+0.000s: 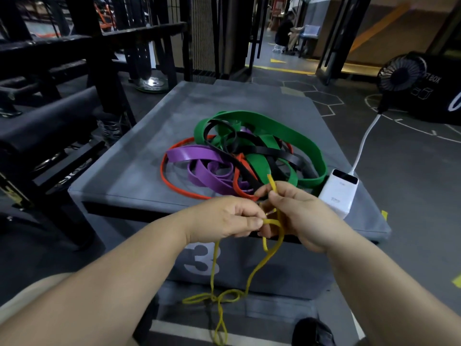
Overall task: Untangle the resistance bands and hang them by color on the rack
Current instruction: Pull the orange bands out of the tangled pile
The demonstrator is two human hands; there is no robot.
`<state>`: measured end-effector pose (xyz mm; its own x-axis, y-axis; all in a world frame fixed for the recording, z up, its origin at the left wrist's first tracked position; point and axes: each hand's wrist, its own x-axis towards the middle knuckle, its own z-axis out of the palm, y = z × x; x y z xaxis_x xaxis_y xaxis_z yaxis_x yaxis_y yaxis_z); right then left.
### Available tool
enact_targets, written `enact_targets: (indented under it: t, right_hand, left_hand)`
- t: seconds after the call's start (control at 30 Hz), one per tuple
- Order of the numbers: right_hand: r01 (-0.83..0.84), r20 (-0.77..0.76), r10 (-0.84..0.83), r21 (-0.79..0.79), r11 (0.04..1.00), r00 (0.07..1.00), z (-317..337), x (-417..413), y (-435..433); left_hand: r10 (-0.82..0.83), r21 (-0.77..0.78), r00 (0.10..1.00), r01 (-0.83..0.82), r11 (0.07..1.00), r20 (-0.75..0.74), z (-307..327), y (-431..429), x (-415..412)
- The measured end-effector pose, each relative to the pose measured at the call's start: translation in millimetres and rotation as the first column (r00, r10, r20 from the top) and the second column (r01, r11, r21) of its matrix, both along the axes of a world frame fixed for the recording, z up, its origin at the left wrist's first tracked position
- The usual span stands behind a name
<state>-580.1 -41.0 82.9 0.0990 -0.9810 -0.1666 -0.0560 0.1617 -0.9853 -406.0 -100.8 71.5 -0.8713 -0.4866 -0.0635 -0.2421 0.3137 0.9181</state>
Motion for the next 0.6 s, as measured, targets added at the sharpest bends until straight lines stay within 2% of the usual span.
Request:
enact_targets:
  t: [0.1, 0.17, 0.4, 0.6]
  right_hand:
    - [-0.084, -0.131, 0.084, 0.01, 0.996, 0.988, -2, 3, 0]
    - [-0.091, -0.166, 0.089, -0.003, 0.996, 0.982, -4, 4, -1]
    - [-0.07, -0.153, 0.081, 0.076, 0.995, 0.985, -2, 6, -2]
    - [-0.099, -0.111, 0.111, 0.109, 0.989, 0.988, 2, 7, 3]
  left_hand:
    - [0.088, -0.008, 0.995, -0.089, 0.996, -0.045, -2, -3, 1]
    - [0.14, -0.051, 0.989, -0.143, 0.988, -0.057, -2, -5, 2]
    - [0.274, -0.296, 0.956, -0.293, 0.909, -0.105, -6, -4, -3]
    - [0.404, -0.311, 0.863, -0.49, 0.814, -0.303, -11, -9, -1]
